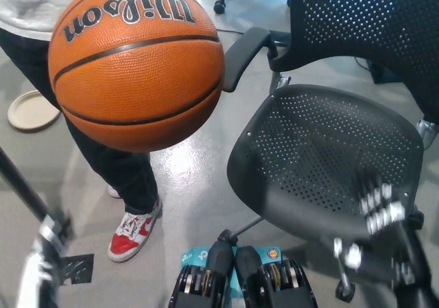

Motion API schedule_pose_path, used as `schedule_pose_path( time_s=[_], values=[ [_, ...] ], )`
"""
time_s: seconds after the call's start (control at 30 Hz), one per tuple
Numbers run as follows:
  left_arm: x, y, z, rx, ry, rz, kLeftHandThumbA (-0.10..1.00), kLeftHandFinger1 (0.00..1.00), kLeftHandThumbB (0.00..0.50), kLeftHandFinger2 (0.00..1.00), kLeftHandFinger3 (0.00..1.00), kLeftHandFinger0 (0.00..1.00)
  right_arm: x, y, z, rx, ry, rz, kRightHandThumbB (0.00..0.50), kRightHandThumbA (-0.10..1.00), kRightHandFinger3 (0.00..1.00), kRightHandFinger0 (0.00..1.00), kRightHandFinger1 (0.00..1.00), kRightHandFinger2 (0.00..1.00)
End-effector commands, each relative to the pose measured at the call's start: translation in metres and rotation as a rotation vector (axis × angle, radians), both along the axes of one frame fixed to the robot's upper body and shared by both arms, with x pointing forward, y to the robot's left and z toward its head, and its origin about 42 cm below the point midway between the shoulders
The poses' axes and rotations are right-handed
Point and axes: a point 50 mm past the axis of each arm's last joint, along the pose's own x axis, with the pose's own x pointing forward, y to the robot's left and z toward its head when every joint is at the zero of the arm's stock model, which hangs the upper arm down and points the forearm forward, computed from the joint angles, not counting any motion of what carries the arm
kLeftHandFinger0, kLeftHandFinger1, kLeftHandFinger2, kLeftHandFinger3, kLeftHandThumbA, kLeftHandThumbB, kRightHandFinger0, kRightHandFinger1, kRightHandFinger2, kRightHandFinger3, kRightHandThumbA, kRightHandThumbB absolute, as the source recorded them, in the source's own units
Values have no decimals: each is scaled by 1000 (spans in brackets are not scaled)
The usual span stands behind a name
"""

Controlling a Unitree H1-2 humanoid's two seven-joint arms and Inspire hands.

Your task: The robot grabs the basketball from a person using both hands and then drops it on the black chair in the front

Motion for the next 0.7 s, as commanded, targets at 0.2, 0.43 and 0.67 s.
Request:
schedule_pose_path(
  time_s=[0.2,0.43,0.67],
  values=[
    [43,22,110,8,-251,54,1000,1000,168,1000,1000,1000,56,45,87,203,-58,244,433,1000,1000,1000,1000,1000],
    [70,15,147,26,-290,22,1000,1000,219,1000,1000,1000,90,66,110,225,-83,325,447,1000,1000,1000,1000,1000],
    [85,4,165,-7,-292,-16,1000,1000,178,1000,1000,1000,120,81,120,256,-55,335,472,1000,1000,1000,1000,1000]
  ],
)
